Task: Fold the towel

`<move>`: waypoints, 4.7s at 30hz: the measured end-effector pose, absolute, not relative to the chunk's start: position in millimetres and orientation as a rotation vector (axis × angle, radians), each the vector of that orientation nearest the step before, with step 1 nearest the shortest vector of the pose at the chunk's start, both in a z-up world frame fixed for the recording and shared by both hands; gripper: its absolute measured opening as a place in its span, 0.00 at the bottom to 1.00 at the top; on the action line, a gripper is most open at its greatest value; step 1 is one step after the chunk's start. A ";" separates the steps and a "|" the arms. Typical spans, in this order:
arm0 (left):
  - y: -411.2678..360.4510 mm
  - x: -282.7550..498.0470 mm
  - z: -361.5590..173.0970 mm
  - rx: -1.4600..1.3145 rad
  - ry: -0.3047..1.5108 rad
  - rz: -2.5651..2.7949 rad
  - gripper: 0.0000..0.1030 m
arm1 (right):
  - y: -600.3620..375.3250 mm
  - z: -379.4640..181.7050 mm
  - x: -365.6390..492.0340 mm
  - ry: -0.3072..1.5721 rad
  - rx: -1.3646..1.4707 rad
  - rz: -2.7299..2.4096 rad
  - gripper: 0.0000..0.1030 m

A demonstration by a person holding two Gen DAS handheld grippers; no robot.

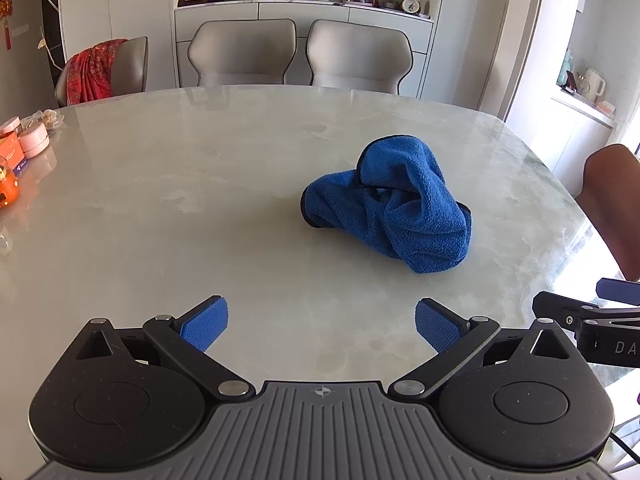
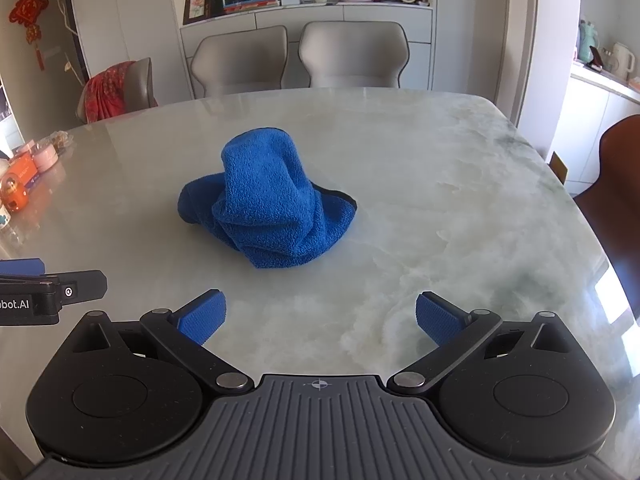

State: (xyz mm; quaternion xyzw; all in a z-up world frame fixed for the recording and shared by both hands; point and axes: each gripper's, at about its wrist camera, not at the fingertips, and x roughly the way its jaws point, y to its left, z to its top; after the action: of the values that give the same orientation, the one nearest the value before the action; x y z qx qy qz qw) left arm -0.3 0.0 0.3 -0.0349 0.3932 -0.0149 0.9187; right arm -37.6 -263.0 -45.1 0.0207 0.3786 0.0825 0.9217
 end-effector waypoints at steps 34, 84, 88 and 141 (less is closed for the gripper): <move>-0.7 5.6 -3.0 -0.062 0.848 -0.029 0.99 | -258.4 -48.4 -32.7 0.805 0.005 0.184 0.99; 15.1 137.7 10.6 0.009 0.823 -0.128 0.99 | -220.1 -10.6 119.4 0.681 -0.107 0.449 0.76; 15.4 156.3 3.9 0.023 0.836 -0.153 0.99 | -212.8 -13.4 143.4 0.695 -0.117 0.481 0.70; 28.3 227.3 -72.5 0.026 0.973 -0.372 0.12 | -303.1 -31.3 189.6 0.750 -0.071 0.400 0.12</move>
State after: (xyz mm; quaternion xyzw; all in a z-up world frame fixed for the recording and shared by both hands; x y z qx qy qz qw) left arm 227.3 28.3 -72.5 0.0124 0.4646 -0.1776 0.8674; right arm 189.6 -303.1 -31.3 -0.0346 0.3636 0.1940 0.9105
